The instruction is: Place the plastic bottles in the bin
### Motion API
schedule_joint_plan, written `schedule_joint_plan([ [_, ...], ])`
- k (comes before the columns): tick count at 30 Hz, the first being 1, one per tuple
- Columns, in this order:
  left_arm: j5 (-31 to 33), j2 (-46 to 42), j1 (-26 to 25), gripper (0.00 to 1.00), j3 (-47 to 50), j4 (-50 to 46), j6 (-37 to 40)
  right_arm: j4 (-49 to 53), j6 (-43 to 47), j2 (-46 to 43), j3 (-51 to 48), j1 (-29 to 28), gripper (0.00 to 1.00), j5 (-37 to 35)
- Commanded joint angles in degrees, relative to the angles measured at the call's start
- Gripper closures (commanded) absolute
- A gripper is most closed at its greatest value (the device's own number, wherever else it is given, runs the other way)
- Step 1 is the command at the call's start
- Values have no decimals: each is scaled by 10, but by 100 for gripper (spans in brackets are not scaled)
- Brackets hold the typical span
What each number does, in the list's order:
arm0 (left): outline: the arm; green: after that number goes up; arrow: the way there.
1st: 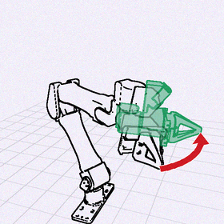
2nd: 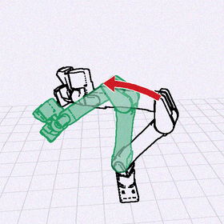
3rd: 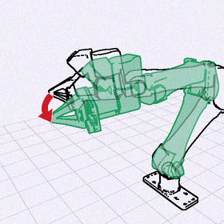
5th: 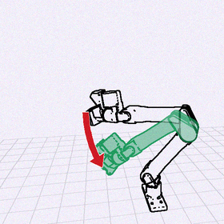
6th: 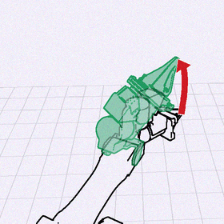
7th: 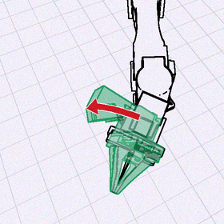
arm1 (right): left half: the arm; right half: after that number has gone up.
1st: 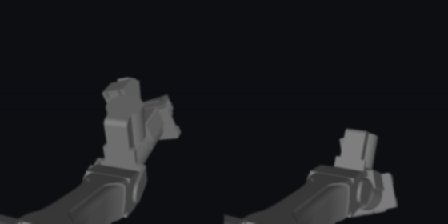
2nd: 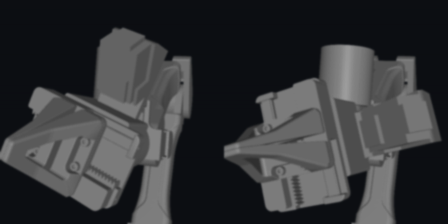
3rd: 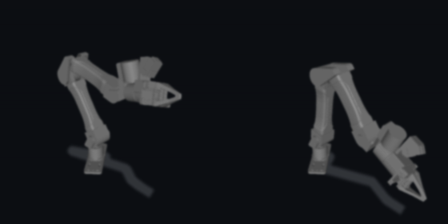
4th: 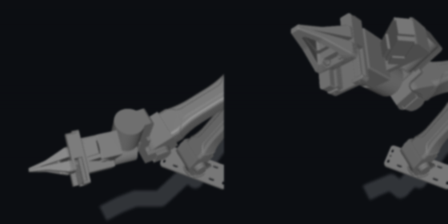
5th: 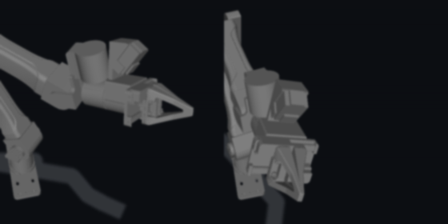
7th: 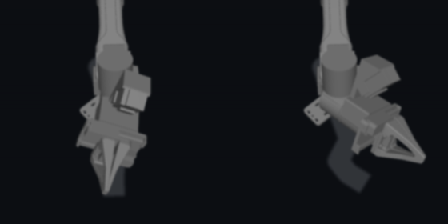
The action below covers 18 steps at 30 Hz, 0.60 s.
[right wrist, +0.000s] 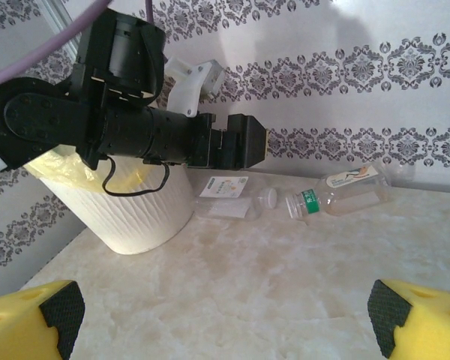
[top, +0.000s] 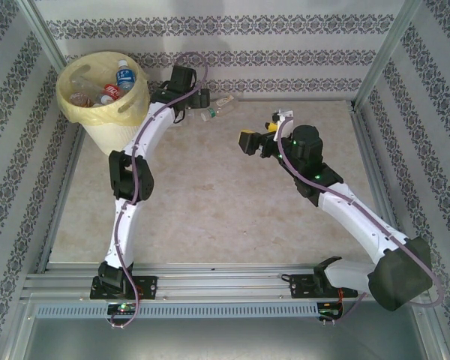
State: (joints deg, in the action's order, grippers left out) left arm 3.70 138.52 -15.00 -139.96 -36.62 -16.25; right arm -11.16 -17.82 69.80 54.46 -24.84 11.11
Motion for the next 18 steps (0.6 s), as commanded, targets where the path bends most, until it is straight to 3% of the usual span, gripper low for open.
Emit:
schedule_joint_plan([
  [1,16,29,16,0,-24,29,-44,6,-2,-17,-6,6,2,-12],
  [11,-37,128,56,0,-108,27,-82,17,0,-27,-9,14,2,-17],
  [18,-74,159,74,0,-110,26,-104,17,-7,-26,-6,15,2,-16],
])
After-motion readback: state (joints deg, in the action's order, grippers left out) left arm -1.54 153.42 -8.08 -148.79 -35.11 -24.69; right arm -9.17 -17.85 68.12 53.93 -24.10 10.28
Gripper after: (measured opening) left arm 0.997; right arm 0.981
